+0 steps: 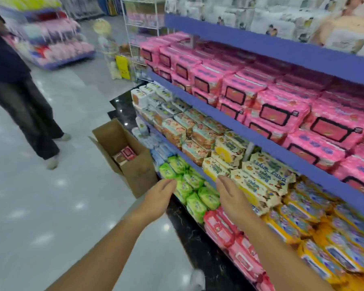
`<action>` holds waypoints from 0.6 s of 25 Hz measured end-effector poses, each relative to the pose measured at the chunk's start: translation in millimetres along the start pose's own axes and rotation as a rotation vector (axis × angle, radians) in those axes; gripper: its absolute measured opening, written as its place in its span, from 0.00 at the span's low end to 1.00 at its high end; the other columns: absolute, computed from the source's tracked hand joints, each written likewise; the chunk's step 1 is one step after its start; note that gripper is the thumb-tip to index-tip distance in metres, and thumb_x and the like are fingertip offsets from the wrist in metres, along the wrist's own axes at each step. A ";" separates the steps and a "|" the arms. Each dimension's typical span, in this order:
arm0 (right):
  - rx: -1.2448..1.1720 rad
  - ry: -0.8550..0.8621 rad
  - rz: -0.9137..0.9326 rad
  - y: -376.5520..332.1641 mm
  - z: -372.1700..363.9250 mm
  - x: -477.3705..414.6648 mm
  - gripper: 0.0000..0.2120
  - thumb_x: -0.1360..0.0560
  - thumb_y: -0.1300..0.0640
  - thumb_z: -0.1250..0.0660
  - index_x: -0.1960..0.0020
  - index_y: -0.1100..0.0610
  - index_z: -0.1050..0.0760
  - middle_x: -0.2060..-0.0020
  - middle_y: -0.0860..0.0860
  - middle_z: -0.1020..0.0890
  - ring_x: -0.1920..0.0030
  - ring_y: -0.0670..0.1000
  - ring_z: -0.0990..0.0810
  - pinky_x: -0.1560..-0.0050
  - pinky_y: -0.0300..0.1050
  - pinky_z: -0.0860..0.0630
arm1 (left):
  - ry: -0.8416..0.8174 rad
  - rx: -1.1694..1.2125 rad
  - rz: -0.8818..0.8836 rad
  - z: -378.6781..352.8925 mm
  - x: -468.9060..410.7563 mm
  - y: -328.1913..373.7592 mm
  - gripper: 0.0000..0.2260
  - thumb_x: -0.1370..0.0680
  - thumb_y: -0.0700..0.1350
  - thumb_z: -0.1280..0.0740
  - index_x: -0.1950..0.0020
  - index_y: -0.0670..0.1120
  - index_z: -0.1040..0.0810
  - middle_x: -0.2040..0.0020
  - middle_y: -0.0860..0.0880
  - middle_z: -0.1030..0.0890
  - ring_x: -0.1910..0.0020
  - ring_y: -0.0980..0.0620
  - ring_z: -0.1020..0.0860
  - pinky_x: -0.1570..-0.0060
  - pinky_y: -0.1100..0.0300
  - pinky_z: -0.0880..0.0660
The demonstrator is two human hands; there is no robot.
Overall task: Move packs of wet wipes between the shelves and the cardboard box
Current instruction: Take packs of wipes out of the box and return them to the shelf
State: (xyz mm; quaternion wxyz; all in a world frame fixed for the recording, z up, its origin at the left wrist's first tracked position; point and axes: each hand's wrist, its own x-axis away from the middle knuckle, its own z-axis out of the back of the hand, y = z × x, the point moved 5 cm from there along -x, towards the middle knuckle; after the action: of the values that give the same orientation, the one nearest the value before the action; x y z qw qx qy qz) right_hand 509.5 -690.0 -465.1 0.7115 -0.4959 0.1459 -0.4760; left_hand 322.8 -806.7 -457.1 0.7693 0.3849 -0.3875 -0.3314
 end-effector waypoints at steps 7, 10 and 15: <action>0.011 -0.217 0.077 -107.3 -189.3 -193.8 0.24 0.15 0.44 0.47 0.24 0.55 0.35 0.31 0.49 0.27 0.31 0.49 0.29 0.34 0.44 0.36 | 0.171 -0.017 0.161 192.9 -124.4 -68.8 0.21 0.15 0.57 0.45 0.26 0.50 0.29 0.33 0.55 0.28 0.32 0.54 0.31 0.37 0.61 0.39; 0.056 -0.276 0.063 -154.9 -255.8 -262.6 0.27 0.16 0.40 0.48 0.23 0.53 0.35 0.27 0.49 0.28 0.28 0.51 0.30 0.32 0.47 0.34 | 0.199 -0.028 0.208 276.1 -173.6 -86.6 0.21 0.15 0.58 0.46 0.25 0.51 0.30 0.29 0.55 0.29 0.34 0.57 0.32 0.36 0.61 0.39; 0.073 -0.260 -0.016 -207.3 -347.3 -361.3 0.27 0.17 0.38 0.49 0.23 0.51 0.36 0.28 0.48 0.28 0.29 0.51 0.29 0.35 0.46 0.34 | 0.172 -0.057 0.225 391.7 -280.1 -125.5 0.20 0.14 0.57 0.47 0.24 0.52 0.32 0.26 0.53 0.29 0.32 0.55 0.31 0.33 0.59 0.38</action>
State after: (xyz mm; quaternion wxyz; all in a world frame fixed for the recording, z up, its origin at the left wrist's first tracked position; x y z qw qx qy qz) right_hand -19.1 -601.2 -547.3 0.7381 -0.5284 0.0309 -0.4184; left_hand -171.6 -772.4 -501.2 0.8428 0.3439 -0.3511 -0.2196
